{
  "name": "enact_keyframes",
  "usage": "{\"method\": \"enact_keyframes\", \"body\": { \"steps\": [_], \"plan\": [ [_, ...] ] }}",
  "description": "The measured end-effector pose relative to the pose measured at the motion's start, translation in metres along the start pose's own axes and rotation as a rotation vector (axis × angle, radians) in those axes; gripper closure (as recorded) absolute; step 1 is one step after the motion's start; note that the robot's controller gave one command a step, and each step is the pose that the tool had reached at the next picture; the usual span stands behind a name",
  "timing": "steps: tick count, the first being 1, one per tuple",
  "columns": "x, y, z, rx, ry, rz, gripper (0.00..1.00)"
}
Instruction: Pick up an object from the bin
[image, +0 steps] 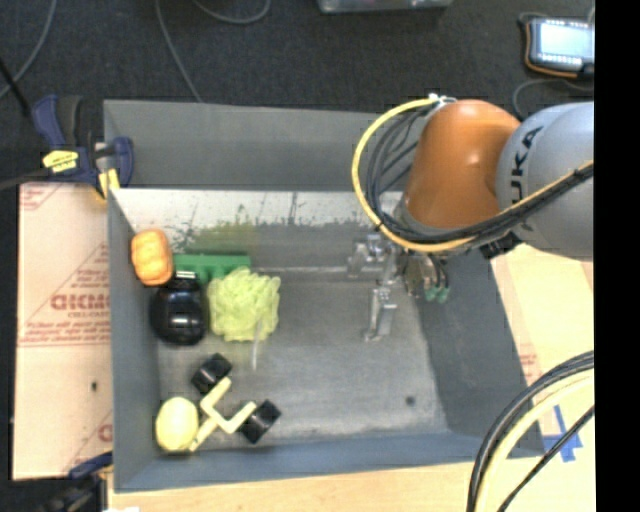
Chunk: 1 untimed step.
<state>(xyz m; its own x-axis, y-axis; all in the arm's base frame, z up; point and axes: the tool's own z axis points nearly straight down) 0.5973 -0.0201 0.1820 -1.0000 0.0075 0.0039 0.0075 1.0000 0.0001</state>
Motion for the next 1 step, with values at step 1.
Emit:
{"method": "enact_keyframes", "body": {
  "steps": [1],
  "plan": [
    [-0.0015,-0.0001,-0.0049,0.0,-0.008,0.0,0.0]
  ]
}}
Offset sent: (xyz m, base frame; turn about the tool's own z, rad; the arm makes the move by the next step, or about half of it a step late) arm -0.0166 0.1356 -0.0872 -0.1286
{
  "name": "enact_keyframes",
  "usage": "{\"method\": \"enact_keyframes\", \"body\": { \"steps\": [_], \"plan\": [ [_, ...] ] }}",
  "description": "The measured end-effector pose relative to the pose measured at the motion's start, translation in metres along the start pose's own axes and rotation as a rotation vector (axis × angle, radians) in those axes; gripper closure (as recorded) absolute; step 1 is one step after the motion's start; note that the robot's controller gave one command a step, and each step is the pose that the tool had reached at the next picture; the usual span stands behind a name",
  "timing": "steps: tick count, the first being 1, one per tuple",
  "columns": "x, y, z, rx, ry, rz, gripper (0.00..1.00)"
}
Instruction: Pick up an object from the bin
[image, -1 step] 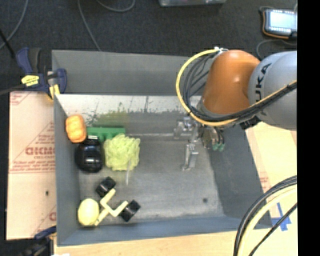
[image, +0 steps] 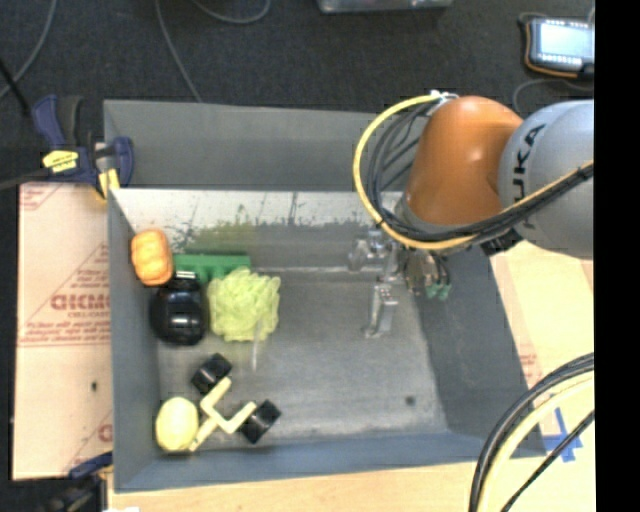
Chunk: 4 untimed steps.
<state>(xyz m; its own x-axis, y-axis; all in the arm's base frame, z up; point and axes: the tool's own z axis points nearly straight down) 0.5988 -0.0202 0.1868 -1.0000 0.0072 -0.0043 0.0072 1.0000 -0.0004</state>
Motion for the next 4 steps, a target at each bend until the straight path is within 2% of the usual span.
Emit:
{"method": "enact_keyframes", "body": {
  "steps": [1,2,3,4],
  "plan": [
    [0.005,0.044,0.031,0.001,-0.002,-0.046,0.0],
    [-0.005,0.076,0.074,-0.001,-0.004,-0.19,0.0],
    [-0.024,0.099,0.108,0.0,-0.008,-0.162,0.0],
    [-0.031,0.122,0.118,-0.002,-0.006,-0.084,0.0]
  ]
}}
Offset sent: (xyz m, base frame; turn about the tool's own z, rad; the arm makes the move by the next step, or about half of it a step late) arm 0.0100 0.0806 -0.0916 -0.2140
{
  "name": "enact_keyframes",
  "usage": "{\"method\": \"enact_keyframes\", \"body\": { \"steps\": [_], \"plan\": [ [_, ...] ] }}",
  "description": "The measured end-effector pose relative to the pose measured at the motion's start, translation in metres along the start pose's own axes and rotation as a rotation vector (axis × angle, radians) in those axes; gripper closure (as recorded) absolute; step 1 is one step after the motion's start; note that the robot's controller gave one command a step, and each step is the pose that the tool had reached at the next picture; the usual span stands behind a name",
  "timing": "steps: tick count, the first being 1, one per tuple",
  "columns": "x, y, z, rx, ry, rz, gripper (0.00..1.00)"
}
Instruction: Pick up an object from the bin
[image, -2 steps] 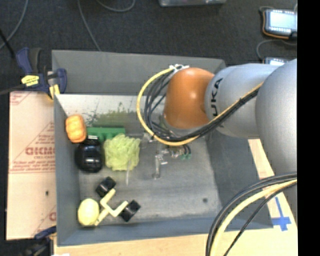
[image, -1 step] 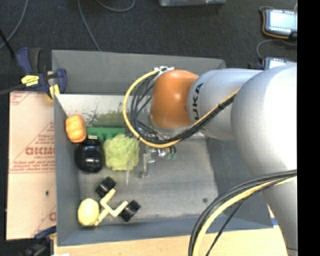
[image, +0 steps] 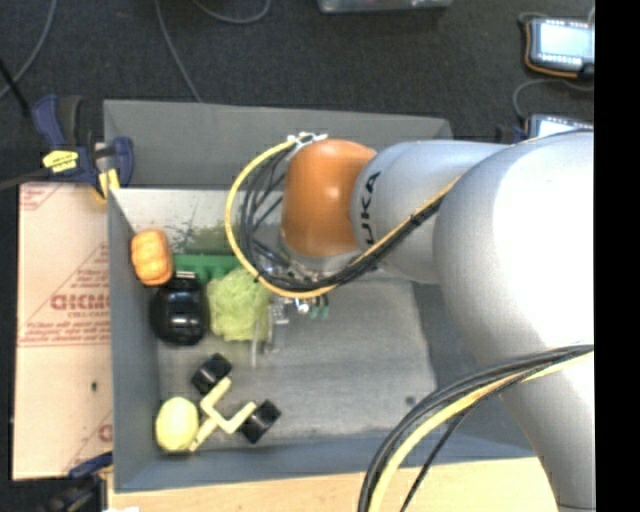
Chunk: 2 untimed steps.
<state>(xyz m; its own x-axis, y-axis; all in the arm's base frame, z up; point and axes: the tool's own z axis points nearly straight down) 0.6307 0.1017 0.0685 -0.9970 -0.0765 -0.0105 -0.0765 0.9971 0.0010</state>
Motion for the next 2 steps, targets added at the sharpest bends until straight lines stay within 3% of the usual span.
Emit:
{"method": "enact_keyframes", "body": {
  "steps": [1,2],
  "plan": [
    [0.0198,0.034,-0.0027,0.006,-0.004,-0.152,1.0],
    [0.0198,0.034,-0.0027,0.005,-0.004,-0.152,1.0]
  ]
}}
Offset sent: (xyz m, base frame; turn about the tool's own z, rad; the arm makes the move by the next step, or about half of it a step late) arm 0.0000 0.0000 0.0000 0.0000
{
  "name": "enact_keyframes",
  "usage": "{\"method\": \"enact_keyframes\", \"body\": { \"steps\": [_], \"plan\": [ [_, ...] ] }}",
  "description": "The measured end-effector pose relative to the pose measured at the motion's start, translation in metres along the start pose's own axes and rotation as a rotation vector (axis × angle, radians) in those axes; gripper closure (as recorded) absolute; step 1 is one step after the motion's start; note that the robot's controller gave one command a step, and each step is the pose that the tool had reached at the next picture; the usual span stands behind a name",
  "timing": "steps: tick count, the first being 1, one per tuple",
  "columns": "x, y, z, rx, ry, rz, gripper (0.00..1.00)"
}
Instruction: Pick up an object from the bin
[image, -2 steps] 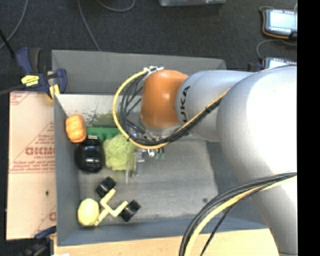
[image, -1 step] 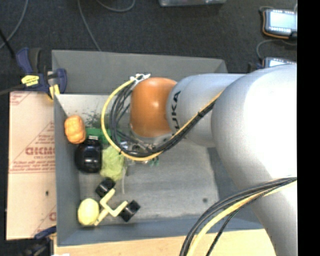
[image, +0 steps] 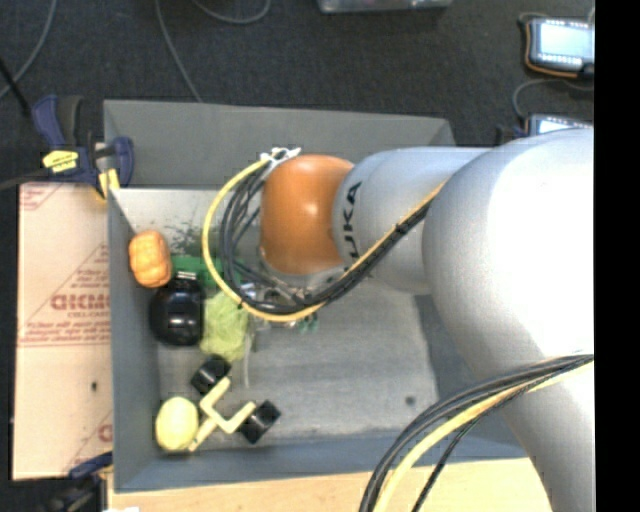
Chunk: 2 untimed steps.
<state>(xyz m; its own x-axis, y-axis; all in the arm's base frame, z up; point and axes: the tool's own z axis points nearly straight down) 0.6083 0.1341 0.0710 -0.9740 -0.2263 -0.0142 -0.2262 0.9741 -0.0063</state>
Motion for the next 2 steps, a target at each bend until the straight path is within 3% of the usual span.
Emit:
{"method": "enact_keyframes", "body": {
  "steps": [1,2],
  "plan": [
    [0.0,0.0,-0.001,0.0,0.0,0.0,1.0],
    [0.019,0.004,-0.045,-0.002,0.008,-0.007,1.0]
  ]
}}
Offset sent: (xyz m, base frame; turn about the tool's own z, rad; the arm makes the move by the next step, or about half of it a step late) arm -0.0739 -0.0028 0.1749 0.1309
